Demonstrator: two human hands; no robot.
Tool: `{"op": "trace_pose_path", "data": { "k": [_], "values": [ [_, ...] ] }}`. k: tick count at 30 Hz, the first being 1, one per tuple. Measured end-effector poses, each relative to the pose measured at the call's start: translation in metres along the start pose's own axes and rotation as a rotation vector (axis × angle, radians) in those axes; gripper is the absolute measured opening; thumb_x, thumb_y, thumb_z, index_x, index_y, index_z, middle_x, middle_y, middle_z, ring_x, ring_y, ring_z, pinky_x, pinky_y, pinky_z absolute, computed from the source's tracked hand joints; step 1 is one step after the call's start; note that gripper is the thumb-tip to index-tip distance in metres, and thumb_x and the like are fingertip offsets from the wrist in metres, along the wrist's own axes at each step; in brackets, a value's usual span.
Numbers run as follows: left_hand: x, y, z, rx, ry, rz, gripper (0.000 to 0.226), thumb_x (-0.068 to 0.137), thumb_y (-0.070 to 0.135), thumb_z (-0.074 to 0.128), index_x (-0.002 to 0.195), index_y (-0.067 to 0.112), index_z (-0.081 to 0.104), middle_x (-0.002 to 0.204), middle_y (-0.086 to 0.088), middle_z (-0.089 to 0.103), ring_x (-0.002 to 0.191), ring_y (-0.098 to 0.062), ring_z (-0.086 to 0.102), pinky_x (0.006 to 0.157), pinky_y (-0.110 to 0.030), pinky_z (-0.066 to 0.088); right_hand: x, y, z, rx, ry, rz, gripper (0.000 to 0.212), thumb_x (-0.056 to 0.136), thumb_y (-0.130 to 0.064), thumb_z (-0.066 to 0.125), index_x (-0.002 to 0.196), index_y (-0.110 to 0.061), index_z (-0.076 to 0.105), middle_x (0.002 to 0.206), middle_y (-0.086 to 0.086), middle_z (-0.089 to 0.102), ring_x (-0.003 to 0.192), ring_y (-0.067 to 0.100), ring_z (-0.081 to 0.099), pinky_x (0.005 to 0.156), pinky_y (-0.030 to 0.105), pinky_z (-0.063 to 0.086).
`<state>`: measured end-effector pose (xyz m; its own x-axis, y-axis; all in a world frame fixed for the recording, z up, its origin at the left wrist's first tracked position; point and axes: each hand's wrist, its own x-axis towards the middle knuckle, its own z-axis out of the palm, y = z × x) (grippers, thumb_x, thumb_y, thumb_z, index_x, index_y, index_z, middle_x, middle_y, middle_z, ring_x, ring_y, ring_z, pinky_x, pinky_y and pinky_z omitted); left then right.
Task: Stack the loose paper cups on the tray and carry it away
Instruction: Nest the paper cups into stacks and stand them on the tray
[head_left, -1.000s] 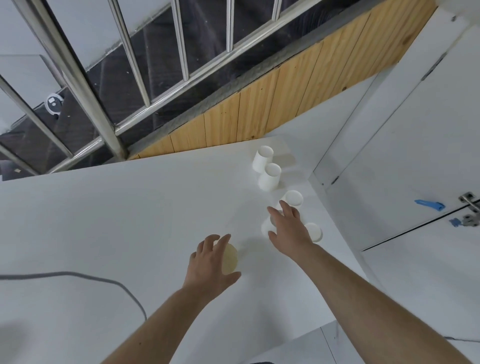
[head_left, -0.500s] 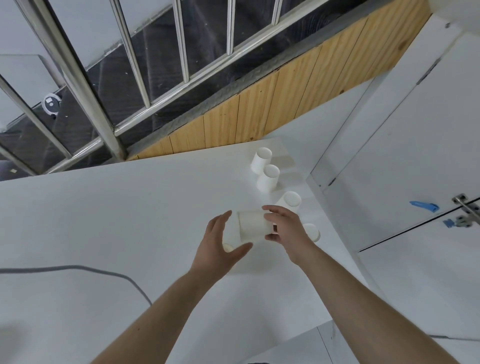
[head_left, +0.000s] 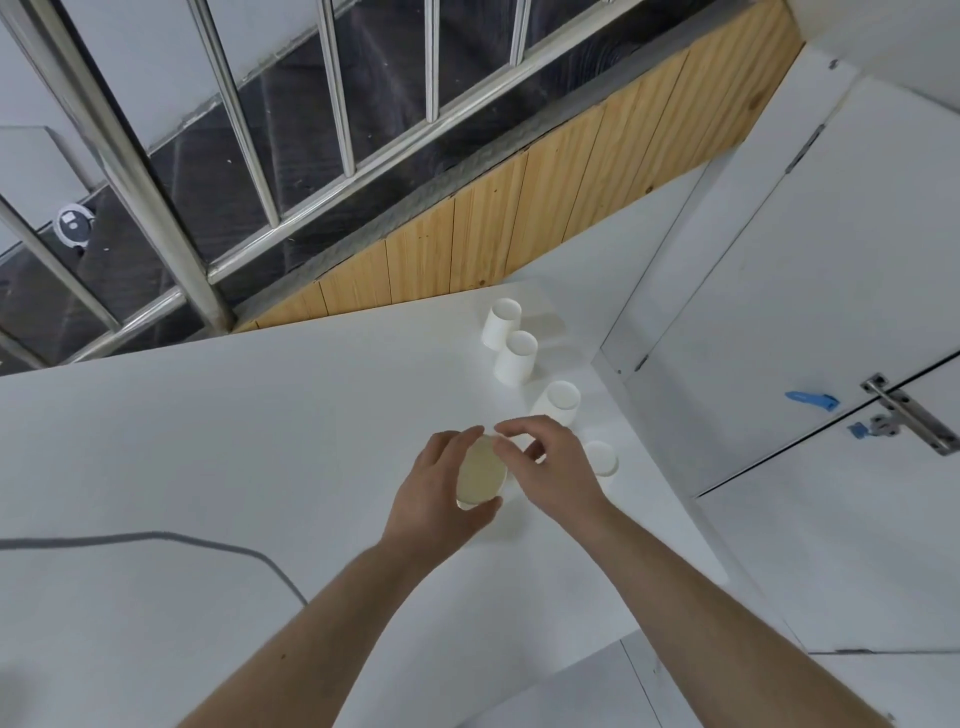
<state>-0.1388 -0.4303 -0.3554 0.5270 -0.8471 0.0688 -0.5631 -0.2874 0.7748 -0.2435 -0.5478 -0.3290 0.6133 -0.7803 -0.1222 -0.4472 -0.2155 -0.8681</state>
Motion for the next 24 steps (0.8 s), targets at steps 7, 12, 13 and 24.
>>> {"op": "trace_pose_path", "data": {
  "k": [7,12,13,24],
  "values": [
    [-0.008,-0.009,0.006,0.204,-0.123,-0.036,0.088,0.074,0.043,0.072,0.146,0.029,0.023,0.14,0.008,0.035,0.128,-0.015,0.036,0.104,-0.031,0.032,0.002,0.025,0.001,-0.186,-0.011,0.111,0.028,0.088,-0.005,0.055,0.109,-0.018,0.067,0.102,-0.01,0.064,0.088,0.008,0.06,0.078,0.02,0.049],
    [-0.016,-0.028,0.0,0.41,-0.254,-0.16,0.086,0.077,0.05,0.067,0.146,0.031,0.02,0.15,0.003,0.021,0.141,-0.02,0.017,0.112,-0.036,0.022,0.001,0.051,-0.002,-0.288,-0.039,0.226,0.031,0.087,0.001,0.049,0.109,-0.014,0.063,0.1,-0.006,0.062,0.099,0.016,0.06,0.079,0.025,0.048],
    [-0.016,-0.03,0.0,0.423,-0.28,-0.175,0.086,0.077,0.049,0.067,0.146,0.031,0.02,0.151,0.002,0.019,0.141,-0.02,0.015,0.112,-0.036,0.023,0.0,0.055,-0.001,-0.303,-0.052,0.233,0.032,0.087,0.002,0.048,0.11,-0.014,0.063,0.101,-0.005,0.062,0.1,0.016,0.06,0.078,0.022,0.045],
    [-0.021,-0.038,-0.004,0.391,-0.307,-0.171,0.067,0.083,0.025,0.06,0.142,0.03,0.028,0.143,0.006,0.027,0.129,-0.018,0.033,0.092,-0.029,0.045,-0.012,0.061,0.009,-0.605,-0.128,0.123,0.054,0.094,-0.038,0.052,0.143,-0.019,0.038,0.142,-0.002,0.042,0.129,0.02,0.041,0.096,0.036,0.046]
  ]
}}
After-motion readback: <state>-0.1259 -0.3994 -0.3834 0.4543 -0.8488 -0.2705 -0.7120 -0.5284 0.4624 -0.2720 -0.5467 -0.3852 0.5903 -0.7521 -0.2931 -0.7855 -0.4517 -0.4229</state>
